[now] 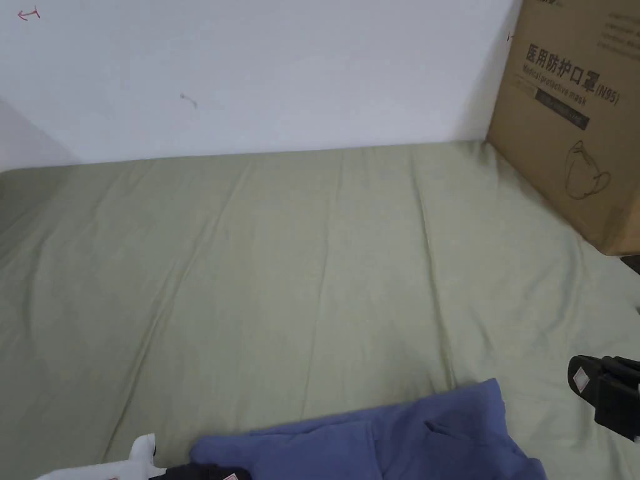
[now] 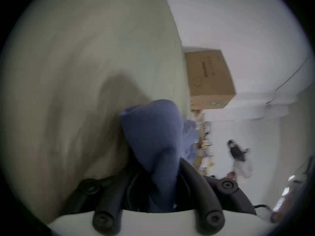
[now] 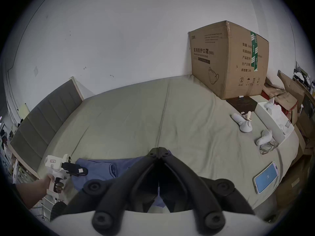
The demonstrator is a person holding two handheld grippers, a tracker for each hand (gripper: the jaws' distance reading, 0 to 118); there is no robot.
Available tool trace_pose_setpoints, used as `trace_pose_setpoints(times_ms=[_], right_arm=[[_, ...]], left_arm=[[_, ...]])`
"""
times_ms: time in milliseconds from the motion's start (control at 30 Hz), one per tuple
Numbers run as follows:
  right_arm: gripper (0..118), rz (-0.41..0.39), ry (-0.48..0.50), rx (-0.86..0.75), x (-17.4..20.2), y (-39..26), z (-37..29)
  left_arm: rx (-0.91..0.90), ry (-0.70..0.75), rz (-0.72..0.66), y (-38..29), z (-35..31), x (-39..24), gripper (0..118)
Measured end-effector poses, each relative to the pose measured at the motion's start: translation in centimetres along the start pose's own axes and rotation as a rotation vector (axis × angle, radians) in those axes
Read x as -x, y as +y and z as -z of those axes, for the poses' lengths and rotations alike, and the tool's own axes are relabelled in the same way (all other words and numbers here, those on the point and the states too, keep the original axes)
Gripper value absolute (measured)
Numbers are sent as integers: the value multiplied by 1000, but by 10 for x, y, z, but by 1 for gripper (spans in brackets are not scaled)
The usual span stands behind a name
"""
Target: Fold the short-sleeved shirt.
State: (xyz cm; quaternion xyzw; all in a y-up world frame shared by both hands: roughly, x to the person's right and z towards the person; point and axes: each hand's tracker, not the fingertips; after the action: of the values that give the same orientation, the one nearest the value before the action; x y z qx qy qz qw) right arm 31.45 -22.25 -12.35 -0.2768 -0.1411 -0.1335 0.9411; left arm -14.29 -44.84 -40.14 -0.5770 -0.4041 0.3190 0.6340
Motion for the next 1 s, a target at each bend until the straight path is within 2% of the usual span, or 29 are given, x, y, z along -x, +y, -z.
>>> trace_pose_setpoints(times_ms=[167, 300, 333, 367, 467, 567, 733, 800, 900, 933, 967, 1000], right_arm=[[0, 5, 31, -4, 3, 0, -1], [0, 1, 64, 2, 7, -3, -1], [0, -1, 72, 4, 8, -5, -1], [0, -3, 75, 5, 9, -6, -2], [0, 24, 101, 15, 11, -10, -5], [0, 74, 135, 18, 7, -11, -11], [0, 90, 136, 14, -4, -12, -18], [0, 93, 119, 11, -11, -12, -21], [0, 103, 100, 12, -21, -12, -22], [0, 105, 90, 16, -23, -13, -22], [0, 108, 83, 18, -25, -13, -22], [0, 112, 79, 20, -27, -14, -22]], left_arm=[[-100, 177, 158, -10, -62, -64, 9], [-256, 626, 232, -26, -115, -121, 9], [-257, 715, 264, -29, -121, -135, 9], [-254, 744, 287, -30, -124, -144, 9], [-273, 674, 280, -39, -118, -178, 9], [-235, 492, 226, -35, -85, -193, 9], [-100, 408, 198, -26, 15, -210, 9], [-33, 331, 189, -16, 56, -201, 9], [68, 292, 121, -10, 117, -193, 9], [85, 284, 110, -10, 132, -189, 11], [100, 298, 106, -9, 145, -186, 19], [97, 308, 107, -8, 152, -183, 34]])
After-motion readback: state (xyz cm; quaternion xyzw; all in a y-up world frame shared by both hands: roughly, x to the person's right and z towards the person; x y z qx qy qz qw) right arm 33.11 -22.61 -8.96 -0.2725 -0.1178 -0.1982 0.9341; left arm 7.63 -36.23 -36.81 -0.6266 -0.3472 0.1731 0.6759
